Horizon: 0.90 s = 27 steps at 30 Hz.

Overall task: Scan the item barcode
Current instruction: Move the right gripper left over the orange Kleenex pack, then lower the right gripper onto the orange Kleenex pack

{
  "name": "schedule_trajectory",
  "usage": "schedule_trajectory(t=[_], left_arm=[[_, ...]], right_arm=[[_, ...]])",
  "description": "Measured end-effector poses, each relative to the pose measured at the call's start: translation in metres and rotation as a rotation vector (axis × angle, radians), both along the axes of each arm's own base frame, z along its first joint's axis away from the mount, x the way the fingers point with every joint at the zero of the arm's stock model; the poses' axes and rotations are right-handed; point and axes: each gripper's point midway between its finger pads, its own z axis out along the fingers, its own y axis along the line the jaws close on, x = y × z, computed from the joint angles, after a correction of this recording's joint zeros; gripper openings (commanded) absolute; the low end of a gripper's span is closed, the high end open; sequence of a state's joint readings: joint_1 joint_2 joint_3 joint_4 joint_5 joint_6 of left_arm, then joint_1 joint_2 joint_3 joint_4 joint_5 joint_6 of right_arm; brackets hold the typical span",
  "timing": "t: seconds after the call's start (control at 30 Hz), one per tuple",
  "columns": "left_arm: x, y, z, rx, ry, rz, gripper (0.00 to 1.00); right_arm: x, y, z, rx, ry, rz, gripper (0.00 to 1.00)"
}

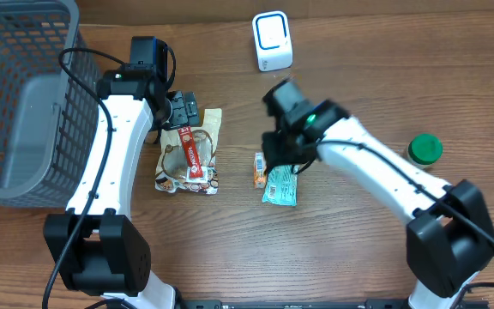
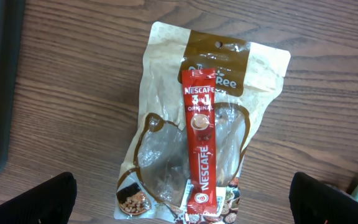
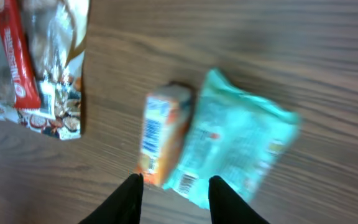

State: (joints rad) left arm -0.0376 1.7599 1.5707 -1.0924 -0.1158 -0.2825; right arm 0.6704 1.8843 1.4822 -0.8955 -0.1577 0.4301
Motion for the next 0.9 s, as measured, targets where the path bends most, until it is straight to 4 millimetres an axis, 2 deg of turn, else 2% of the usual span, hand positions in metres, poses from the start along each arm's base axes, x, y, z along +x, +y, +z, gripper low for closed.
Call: schedule_trajectory(t=[0.17, 0.27, 0.73, 0.9], left_arm=[[0.0, 0.0, 0.0, 0.0, 0.0, 0.0, 1.0], [0.0, 0.0, 0.0, 0.0, 0.0, 0.0, 1.0], [0.0, 0.0, 0.0, 0.0, 0.0, 0.0, 1.0], [0.0, 0.0, 0.0, 0.0, 0.0, 0.0, 1.0]], right_arm=[[-0.02, 0.024, -0.019, 0.02, -0.018, 0.065, 0.43], [-0.025, 0.03, -0.022, 0.03, -0.025, 0.081, 0.44], [-0.005, 0.022, -0.022, -0.022, -0.12, 0.039, 0.45], [-0.007, 0.02, -0.034, -0.024, -0.126, 0.036, 0.45]])
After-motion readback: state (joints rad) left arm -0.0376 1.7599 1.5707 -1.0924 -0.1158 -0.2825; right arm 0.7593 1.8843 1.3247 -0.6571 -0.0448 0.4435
